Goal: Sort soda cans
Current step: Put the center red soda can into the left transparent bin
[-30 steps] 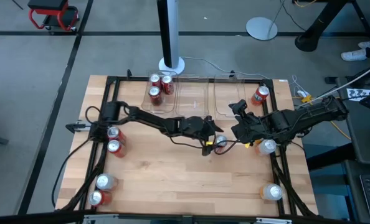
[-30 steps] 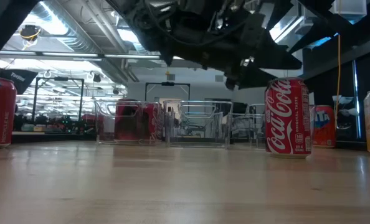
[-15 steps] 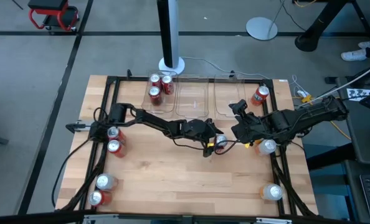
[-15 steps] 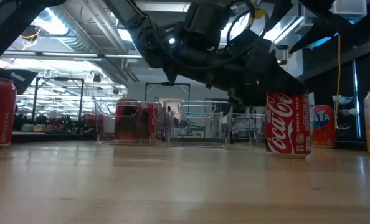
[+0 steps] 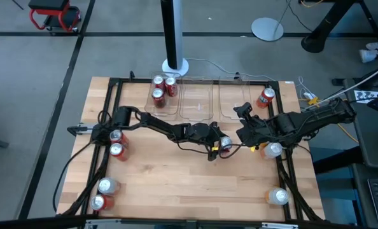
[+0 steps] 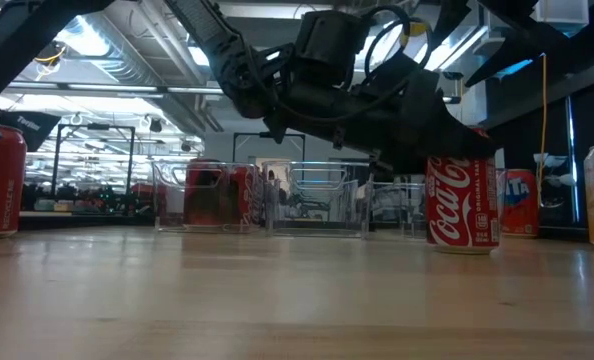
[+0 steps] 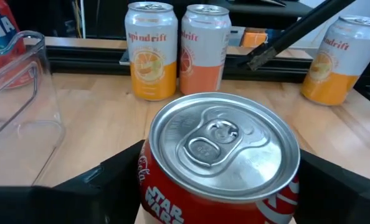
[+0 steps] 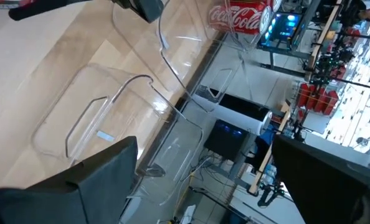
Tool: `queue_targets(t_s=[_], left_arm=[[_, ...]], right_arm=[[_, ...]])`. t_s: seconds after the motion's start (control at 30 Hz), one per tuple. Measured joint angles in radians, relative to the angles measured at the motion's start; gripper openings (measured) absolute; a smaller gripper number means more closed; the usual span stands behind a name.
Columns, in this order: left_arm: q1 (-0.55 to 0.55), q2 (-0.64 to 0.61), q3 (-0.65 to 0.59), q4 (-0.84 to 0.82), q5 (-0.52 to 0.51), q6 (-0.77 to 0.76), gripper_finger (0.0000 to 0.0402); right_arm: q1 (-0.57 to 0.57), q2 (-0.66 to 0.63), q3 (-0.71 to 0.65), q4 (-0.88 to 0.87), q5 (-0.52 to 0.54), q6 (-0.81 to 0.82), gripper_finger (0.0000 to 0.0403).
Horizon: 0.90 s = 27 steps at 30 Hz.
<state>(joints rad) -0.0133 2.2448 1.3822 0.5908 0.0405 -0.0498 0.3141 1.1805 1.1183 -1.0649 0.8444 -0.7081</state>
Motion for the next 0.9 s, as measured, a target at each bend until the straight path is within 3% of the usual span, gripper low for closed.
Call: queue_targets(t_s=[0.2, 0.53, 0.9], left_arm=[[-0.007, -0.020, -0.001, -0.040, -0.002, 0.011, 0.0302], [-0.039, -0.209, -0.001, -0.340, -0.154, 0.080, 0.0303], [-0.046, -0.386, 0.000, -0.599, -0.164, 0.080, 0.0303]], right_arm=[[0.000, 0.000, 0.000, -0.002, 0.000, 0.000, 0.0369], [0.001, 0.000, 0.000, -0.009, -0.022, 0.008, 0.0369], [0.001, 0.000, 0.000, -0.016, -0.024, 0.008, 0.0369]])
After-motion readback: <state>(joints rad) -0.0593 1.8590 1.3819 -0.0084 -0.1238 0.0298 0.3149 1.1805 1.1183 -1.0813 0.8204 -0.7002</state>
